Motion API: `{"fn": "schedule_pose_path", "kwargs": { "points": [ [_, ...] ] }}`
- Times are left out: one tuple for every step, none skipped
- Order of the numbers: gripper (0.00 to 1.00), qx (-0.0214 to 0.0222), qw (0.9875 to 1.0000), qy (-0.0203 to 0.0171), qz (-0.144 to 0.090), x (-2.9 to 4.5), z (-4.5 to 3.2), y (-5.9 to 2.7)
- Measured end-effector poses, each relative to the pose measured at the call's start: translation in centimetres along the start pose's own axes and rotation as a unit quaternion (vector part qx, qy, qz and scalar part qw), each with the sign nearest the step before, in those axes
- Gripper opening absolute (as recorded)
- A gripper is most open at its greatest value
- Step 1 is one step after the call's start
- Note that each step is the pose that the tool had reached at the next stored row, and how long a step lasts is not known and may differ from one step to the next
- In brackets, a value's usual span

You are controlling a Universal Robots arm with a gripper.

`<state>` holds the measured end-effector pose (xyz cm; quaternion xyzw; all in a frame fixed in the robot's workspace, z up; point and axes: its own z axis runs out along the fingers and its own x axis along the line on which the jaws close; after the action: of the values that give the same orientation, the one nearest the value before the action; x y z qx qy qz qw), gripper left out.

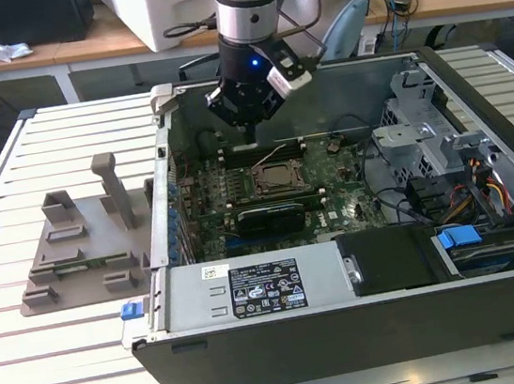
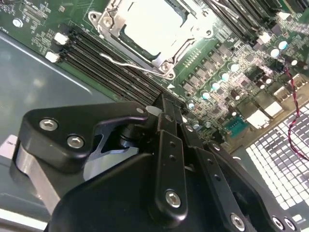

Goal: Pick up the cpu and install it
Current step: 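Install the first cpu locking lever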

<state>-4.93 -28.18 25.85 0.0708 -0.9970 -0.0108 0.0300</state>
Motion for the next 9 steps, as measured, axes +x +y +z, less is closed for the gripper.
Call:
{"fn": "schedule_pose_path", "kwargs": {
  "points": [
    [0.11, -0.0001, 1.0000, 0.0003, 0.000, -0.16, 0.03, -0.02],
    [0.11, -0.0002, 1.0000, 0.0005, 0.000, -0.33, 0.05, -0.05],
    [0.11, -0.0003, 1.0000, 0.0013, 0.001, -0.55, 0.19, -0.08],
    [0.11, -0.0004, 1.0000, 0.0020, 0.002, -0.65, 0.48, -0.10],
    [0.11, -0.0005, 1.0000, 0.0021, 0.003, -0.71, 0.77, -0.12],
    [0.11, -0.0005, 1.0000, 0.0021, 0.003, -0.77, 1.00, -0.13],
    [0.11, -0.0006, 1.0000, 0.0020, 0.004, -0.82, 1.18, -0.14],
    [0.11, -0.0006, 1.0000, 0.0020, 0.005, -0.96, 1.54, -0.17],
    [0.11, -0.0009, 1.0000, 0.0020, 0.009, -1.09, 1.79, -0.19]
  ]
}}
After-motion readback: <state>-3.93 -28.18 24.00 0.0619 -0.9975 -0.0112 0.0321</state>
